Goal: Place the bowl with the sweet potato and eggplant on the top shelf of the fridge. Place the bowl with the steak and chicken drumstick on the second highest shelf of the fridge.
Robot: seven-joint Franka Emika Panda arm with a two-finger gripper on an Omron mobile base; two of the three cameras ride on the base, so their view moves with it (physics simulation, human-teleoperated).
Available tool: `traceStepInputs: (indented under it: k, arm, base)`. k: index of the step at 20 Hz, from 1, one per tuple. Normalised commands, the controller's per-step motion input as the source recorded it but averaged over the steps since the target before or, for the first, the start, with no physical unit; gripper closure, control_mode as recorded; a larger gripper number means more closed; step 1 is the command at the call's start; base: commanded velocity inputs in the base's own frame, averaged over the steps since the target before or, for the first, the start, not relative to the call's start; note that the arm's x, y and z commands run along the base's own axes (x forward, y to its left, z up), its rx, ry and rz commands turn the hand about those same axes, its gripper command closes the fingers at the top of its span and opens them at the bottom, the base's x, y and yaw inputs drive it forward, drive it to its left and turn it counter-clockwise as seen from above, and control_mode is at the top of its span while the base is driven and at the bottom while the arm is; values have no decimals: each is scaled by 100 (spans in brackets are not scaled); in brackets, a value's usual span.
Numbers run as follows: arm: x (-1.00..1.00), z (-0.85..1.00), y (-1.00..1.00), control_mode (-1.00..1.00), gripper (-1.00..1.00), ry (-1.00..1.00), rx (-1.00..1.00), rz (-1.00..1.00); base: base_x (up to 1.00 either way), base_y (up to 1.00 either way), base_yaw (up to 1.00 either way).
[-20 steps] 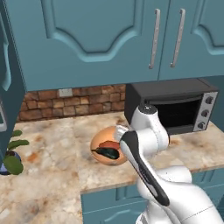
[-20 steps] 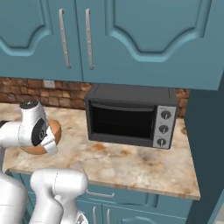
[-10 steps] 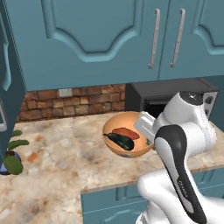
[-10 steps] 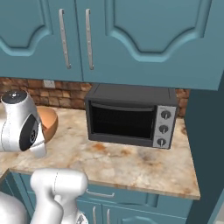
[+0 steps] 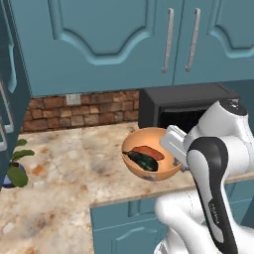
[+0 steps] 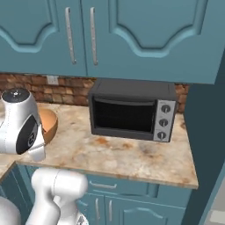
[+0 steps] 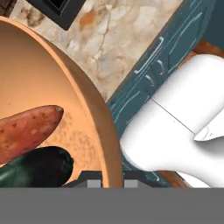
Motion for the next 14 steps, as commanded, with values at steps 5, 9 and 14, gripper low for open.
traceStepInputs:
  k: [5,9,14]
  arm:
    - [0,0,0,100,100,0,0,0]
    - [0,0,0,100,100,0,0,0]
    - [0,0,0,100,100,0,0,0]
  base:
    - [-100,-54,-12]
    - [-57,-100,-20]
    - [-1,-100,-16]
